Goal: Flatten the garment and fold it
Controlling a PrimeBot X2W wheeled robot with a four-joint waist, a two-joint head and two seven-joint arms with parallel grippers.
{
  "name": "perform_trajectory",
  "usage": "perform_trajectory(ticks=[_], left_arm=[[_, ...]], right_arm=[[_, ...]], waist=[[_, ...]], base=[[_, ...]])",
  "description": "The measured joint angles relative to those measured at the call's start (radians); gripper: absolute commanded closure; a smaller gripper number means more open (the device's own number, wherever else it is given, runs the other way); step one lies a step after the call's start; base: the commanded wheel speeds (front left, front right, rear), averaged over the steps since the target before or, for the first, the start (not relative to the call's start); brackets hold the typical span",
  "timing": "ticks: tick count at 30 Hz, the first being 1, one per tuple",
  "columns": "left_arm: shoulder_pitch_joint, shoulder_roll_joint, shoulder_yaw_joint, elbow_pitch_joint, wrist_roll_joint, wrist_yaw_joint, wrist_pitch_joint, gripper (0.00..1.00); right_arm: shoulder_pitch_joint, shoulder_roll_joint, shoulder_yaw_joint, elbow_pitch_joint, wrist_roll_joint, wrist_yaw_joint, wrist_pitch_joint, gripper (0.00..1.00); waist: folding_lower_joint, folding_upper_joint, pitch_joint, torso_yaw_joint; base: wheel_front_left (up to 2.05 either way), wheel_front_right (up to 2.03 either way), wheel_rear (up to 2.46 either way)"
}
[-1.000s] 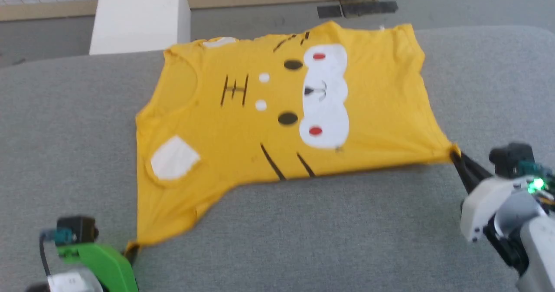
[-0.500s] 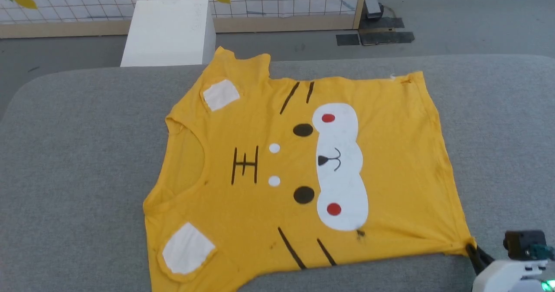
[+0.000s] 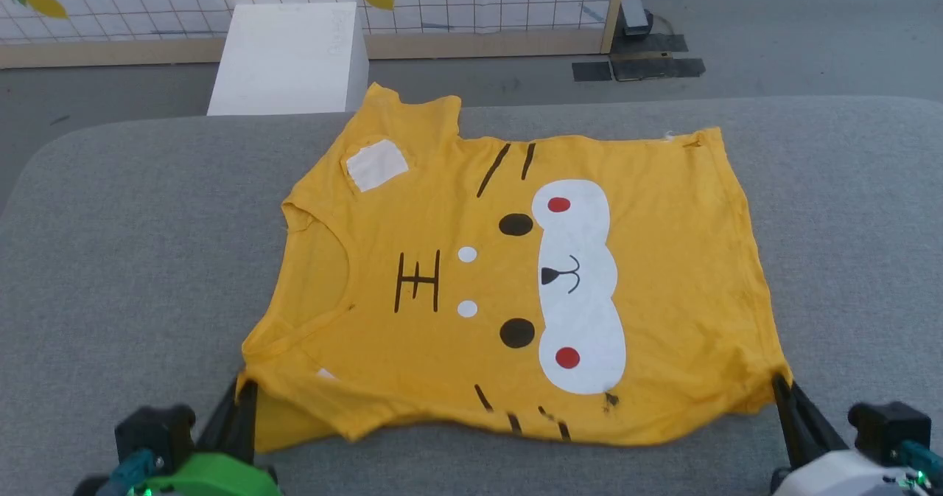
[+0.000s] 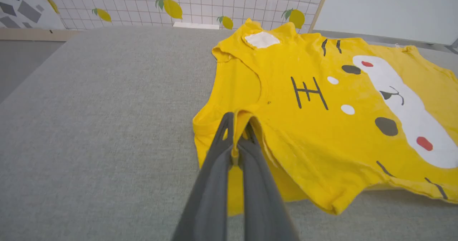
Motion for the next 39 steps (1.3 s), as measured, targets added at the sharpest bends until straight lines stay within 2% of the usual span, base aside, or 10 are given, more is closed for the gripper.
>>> perform_trajectory(ticks=[7,19,27,30,34,35,36,37,38,39], left_arm=[[-0.201,0.011,-0.018,0.103,0.086,-0.045,-0.105,1.0],[-0.608,0.058,-0.07,0.301,0.141,-0.159,-0.026,1.0],[-0.724,0.076,-0.101,0.528,0.104,-0.227,0.171,1.0],[-0.735,0.079,-0.107,0.601,0.043,-0.249,0.3,1.0],[-0.78,0.087,-0.084,0.606,-0.06,-0.266,0.482,1.0],[-0.779,0.087,-0.077,0.6,-0.064,-0.263,0.483,0.95],[-0.773,0.087,-0.074,0.595,-0.063,-0.259,0.467,0.63],[-0.764,0.086,-0.071,0.587,-0.056,-0.251,0.429,0.07],[-0.751,0.082,-0.068,0.579,-0.045,-0.239,0.378,0.0],[-0.736,0.079,-0.067,0.574,-0.034,-0.227,0.337,0.0]], right_arm=[[-0.133,-0.055,0.048,-0.017,-0.011,0.0,0.014,1.0],[-0.428,-0.103,0.047,0.08,-0.034,0.0,0.173,1.0],[-0.554,-0.102,0.058,0.201,-0.016,0.0,0.39,1.0],[-0.591,-0.104,0.073,0.217,0.007,0.0,0.469,1.0],[-0.626,-0.106,0.08,0.214,0.043,0.0,0.579,1.0],[-0.629,-0.105,0.077,0.21,0.053,0.0,0.597,0.91],[-0.63,-0.103,0.072,0.206,0.061,0.0,0.606,0.83],[-0.628,-0.099,0.068,0.202,0.068,0.0,0.609,0.09],[-0.622,-0.095,0.061,0.196,0.075,0.0,0.609,0.0],[-0.614,-0.091,0.057,0.19,0.078,0.0,0.601,0.0]], waist=[[0.0,0.0,0.029,-0.016],[0.0001,0.0,0.168,-0.032],[0.0001,0.0,0.265,-0.048],[0.0001,0.0,0.291,-0.055],[0.0001,0.0,0.303,-0.064],[0.0001,0.0,0.3,-0.065],[0.0001,0.0,0.297,-0.065],[0.0001,0.0,0.292,-0.064],[0.0001,0.0,0.286,-0.063],[0.0002,0.0,0.279,-0.062]], base=[[0.0,0.0,0.0],[0.0,0.0,0.0],[0.0,0.0,0.0],[0.0,0.0,0.0],[0.0,0.0,0.0],[0.0,0.0,0.0],[0.0,0.0,0.0],[0.0,0.0,0.0],[0.0,0.0,0.0],[0.0,0.0,0.0]])
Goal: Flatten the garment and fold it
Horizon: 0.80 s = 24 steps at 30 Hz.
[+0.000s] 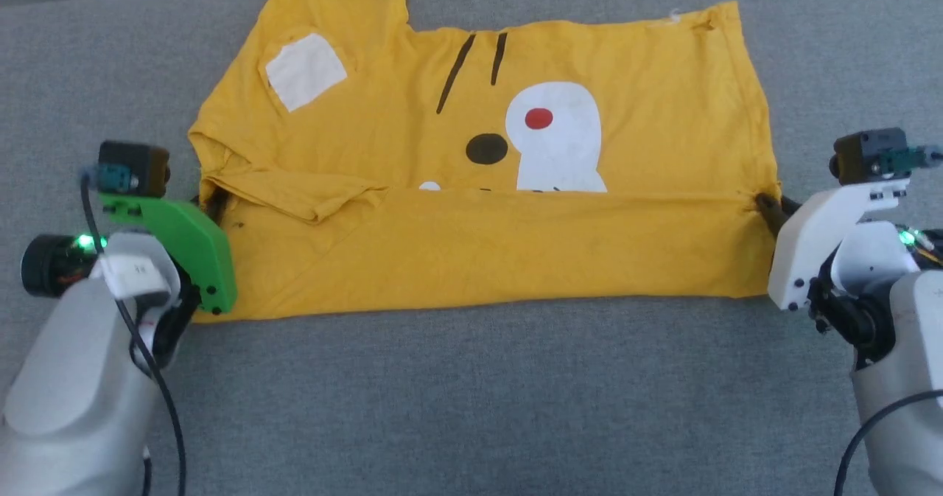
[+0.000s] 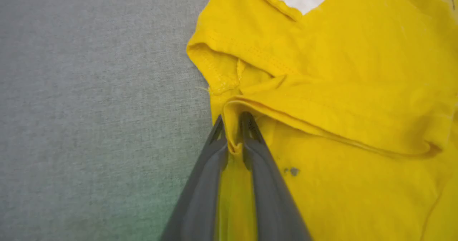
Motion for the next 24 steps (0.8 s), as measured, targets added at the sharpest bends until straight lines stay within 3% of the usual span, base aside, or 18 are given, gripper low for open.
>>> perform_trajectory(ticks=[6,11,14,17,24], left_arm=[[0.114,-0.034,0.046,-0.059,0.089,0.111,-0.386,0.0],[0.221,-0.076,0.061,-0.077,0.114,0.179,-0.534,0.0],[0.278,-0.104,0.073,-0.096,0.115,0.228,-0.558,0.0],[0.324,-0.122,0.074,-0.102,0.107,0.25,-0.544,0.0],[0.374,-0.128,0.082,-0.072,0.04,0.281,-0.355,0.0]], right_arm=[[0.114,0.021,-0.017,-0.074,0.006,0.0,-0.202,0.0],[0.224,0.049,-0.04,-0.141,0.004,0.0,-0.397,0.0],[0.296,0.076,-0.047,-0.175,-0.009,0.0,-0.499,0.0],[0.355,0.106,-0.052,-0.208,-0.027,0.0,-0.585,0.0],[0.445,0.148,-0.036,-0.253,-0.062,0.0,-0.688,0.0]], waist=[[0.0,0.0,-0.071,0.011],[0.0,0.0,-0.136,0.019],[0.0,0.0,-0.172,0.022],[0.0,0.0,-0.202,0.022],[0.0,0.0,-0.239,-0.008]], base=[[0.0,0.0,0.0],[0.0,0.0,0.0],[0.0,0.0,0.0],[0.0,0.0,0.0],[0.0,0.0,0.0]])
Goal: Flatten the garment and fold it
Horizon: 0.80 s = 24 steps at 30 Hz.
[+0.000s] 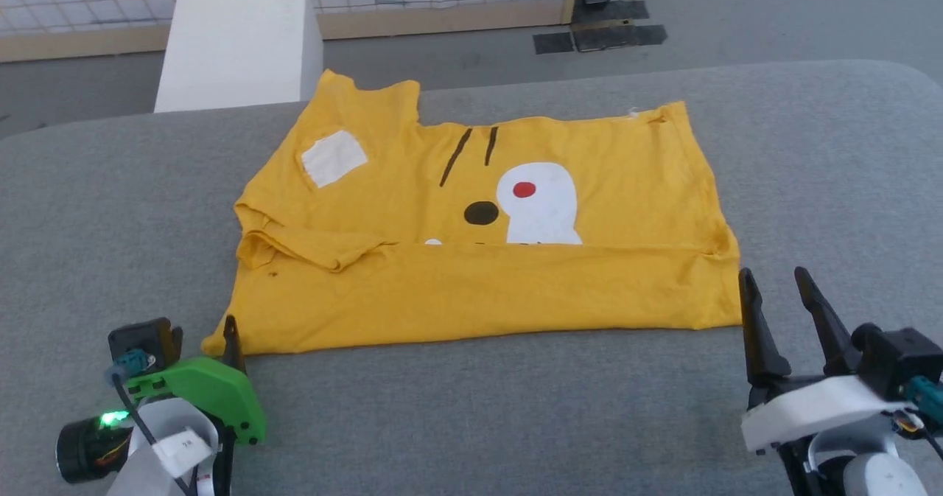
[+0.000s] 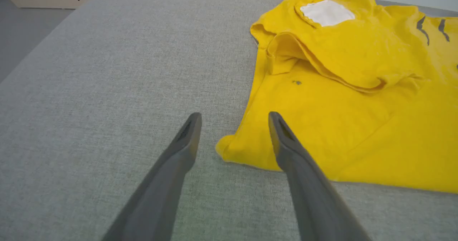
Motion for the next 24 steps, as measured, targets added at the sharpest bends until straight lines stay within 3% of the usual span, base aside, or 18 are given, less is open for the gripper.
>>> perform_trajectory(ticks=[8,13,14,15,24], left_arm=[[0.003,0.005,0.036,0.024,-0.095,0.066,0.259,0.0],[0.003,0.021,0.042,0.012,-0.143,0.072,0.382,0.0],[0.003,0.027,0.042,0.004,-0.149,0.069,0.392,0.65],[0.004,0.031,0.044,-0.005,-0.155,0.064,0.394,1.0],[0.007,0.022,0.032,-0.039,-0.174,0.036,0.395,1.0]], right_arm=[[0.018,0.01,0.038,-0.007,-0.004,0.0,-0.016,0.0],[0.018,0.012,0.052,-0.007,-0.004,0.0,-0.016,0.0],[0.018,0.012,0.052,-0.007,-0.005,0.0,-0.016,0.0],[0.018,0.012,0.051,-0.006,-0.006,0.0,-0.016,0.0],[-0.014,0.013,0.026,0.027,-0.019,0.0,-0.004,0.0]], waist=[[0.0,0.0,-0.004,-0.055],[-0.0001,0.0,0.0,-0.081],[0.0,0.0,0.001,-0.084],[-0.0001,0.0,0.002,-0.087],[-0.0001,0.0,0.009,-0.069]], base=[[0.0,0.0,0.0],[0.0,0.0,0.0],[0.0,0.0,0.0],[0.0,0.0,0.0],[0.0,0.0,0.0]])
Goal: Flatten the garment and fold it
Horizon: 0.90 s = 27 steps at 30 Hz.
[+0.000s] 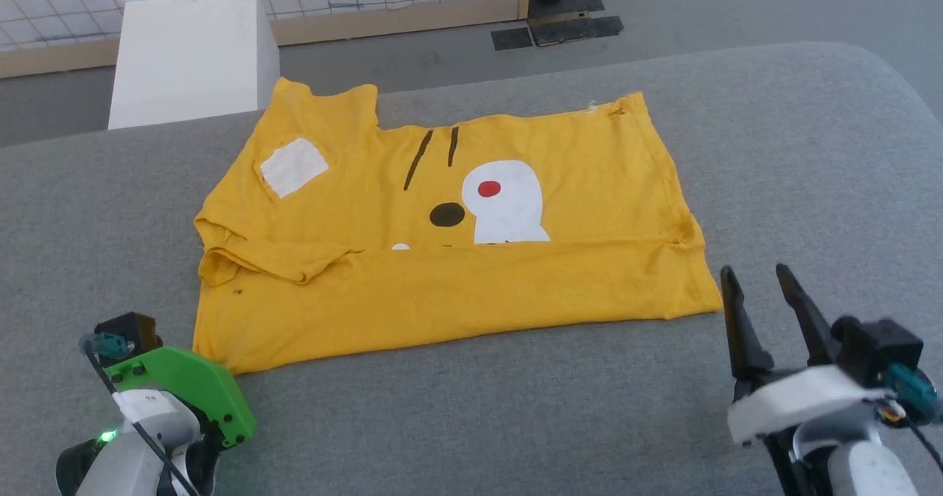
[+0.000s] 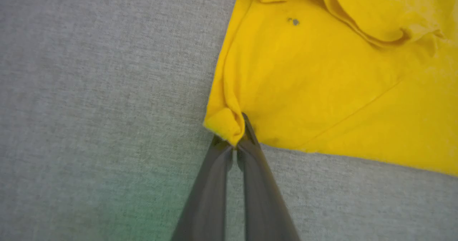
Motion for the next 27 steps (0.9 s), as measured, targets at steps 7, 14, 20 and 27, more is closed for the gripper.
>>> perform_trajectory(ticks=[7,14,20,27], left_arm=[[-0.005,-0.001,-0.013,-0.016,0.0,-0.017,-0.004,1.0],[-0.021,-0.007,-0.031,-0.019,0.0,-0.035,-0.014,1.0],[-0.028,-0.01,-0.039,-0.022,0.0,-0.053,-0.029,1.0],[-0.032,-0.016,-0.046,-0.018,0.001,-0.077,-0.089,1.0]], right_arm=[[-0.159,0.001,-0.101,0.175,0.02,0.0,0.283,0.0],[-0.287,0.001,-0.158,0.31,-0.03,0.0,0.655,0.0],[-0.336,-0.001,-0.192,0.327,-0.064,0.0,0.867,0.55],[-0.332,0.001,-0.191,0.274,-0.065,0.0,0.869,1.0]], waist=[[0.0,0.0,0.013,0.023],[0.0,0.0,0.031,0.054],[0.0,0.0,0.05,0.076],[0.0,0.0,0.055,0.093]], base=[[0.0,0.0,0.0],[0.0,0.0,0.0],[0.0,0.0,0.0],[0.0,0.0,0.0]])
